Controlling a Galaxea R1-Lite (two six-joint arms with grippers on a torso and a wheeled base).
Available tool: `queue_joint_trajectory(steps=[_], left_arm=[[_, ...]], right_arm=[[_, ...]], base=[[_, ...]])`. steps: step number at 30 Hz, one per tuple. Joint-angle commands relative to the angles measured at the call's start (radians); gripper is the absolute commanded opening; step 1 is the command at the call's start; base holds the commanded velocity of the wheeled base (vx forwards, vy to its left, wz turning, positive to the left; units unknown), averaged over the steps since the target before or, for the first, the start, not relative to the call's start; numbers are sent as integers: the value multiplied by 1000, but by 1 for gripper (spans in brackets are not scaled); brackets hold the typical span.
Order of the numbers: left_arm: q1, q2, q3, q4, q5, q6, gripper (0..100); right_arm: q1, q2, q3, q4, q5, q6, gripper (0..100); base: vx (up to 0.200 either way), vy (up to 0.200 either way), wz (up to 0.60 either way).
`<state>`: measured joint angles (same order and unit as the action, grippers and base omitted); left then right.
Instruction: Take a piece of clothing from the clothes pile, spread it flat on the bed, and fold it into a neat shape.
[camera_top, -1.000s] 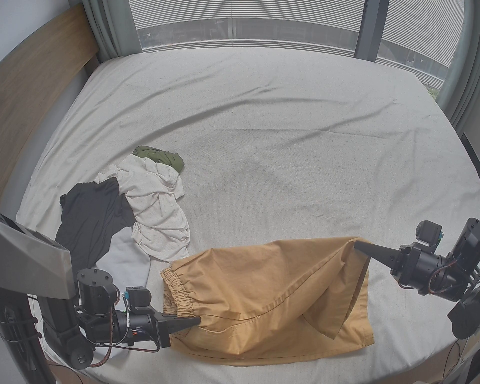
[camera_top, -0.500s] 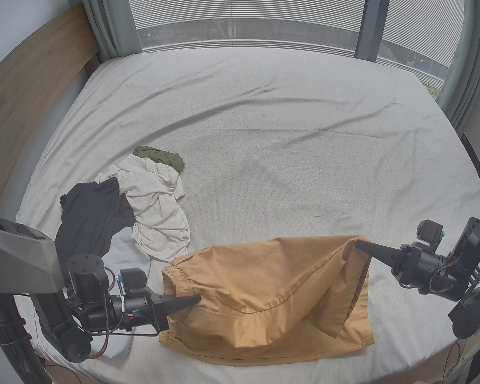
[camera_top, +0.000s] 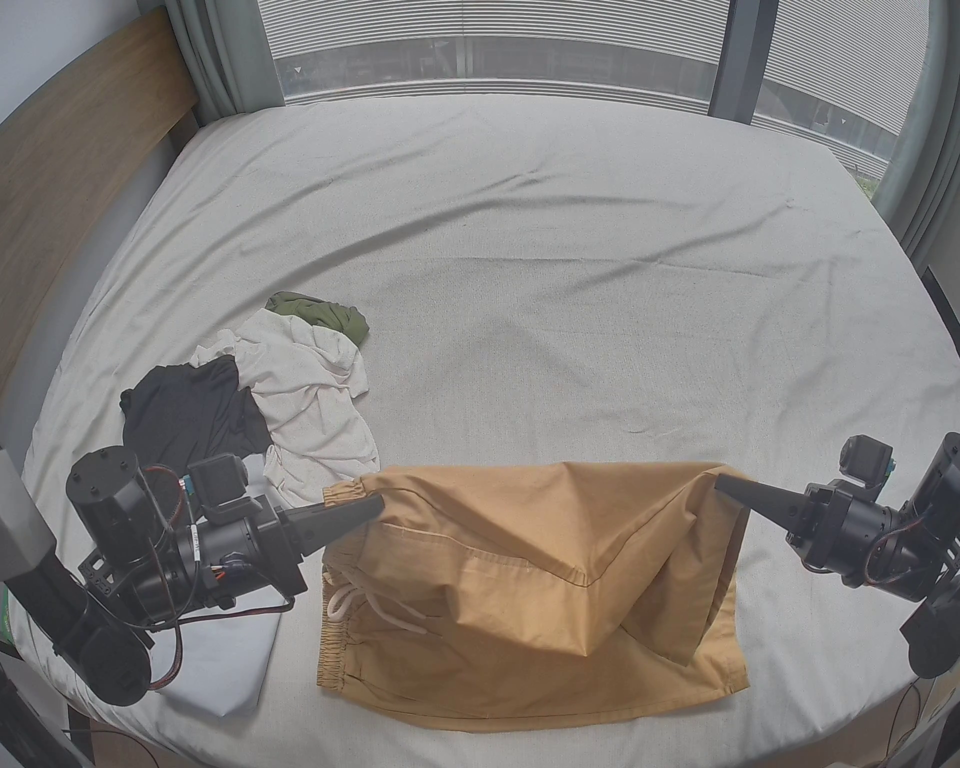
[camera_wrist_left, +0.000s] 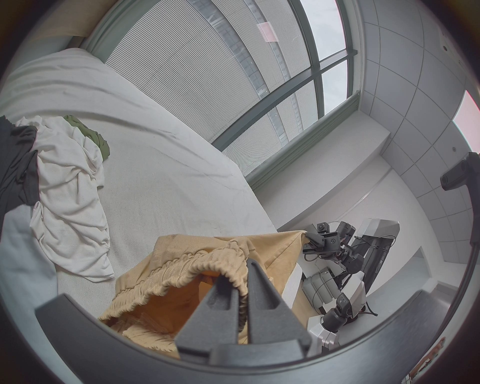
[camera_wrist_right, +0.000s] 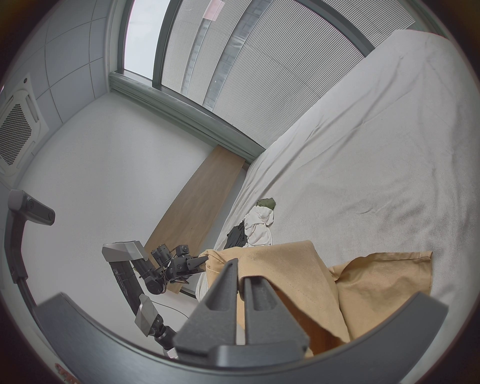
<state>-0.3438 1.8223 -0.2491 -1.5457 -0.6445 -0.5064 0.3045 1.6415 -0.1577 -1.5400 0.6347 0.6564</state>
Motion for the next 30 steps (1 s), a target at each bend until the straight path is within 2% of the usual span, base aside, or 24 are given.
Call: queue_joint_trajectory(steps=[1,10,15,22,26,30], left_arm=[[2,-21,21,-2,0,0,0],[16,-15,11,-1,-11,-3,0],[12,32,-45,-1,-9,-14,0],[20,-41,-29,-1,0,-21,0],[51,-100,1,-1,-1,-64,0],[72,-97,-13,-1,-4,-66,0]], right_arm=[[-8,-11,-2,0,0,0,0],[-21,-9,-13,0,0,0,0],[-21,-9,-6,0,0,0,0],[-21,-15,-14,0,-1,-1,0],[-21,-26,-28,0,2,-1,0],[-25,-34,-39,0,0,-1,0]], base=[[0,0,0],[0,0,0],[0,0,0],[0,0,0],[0,0,0],[0,0,0]])
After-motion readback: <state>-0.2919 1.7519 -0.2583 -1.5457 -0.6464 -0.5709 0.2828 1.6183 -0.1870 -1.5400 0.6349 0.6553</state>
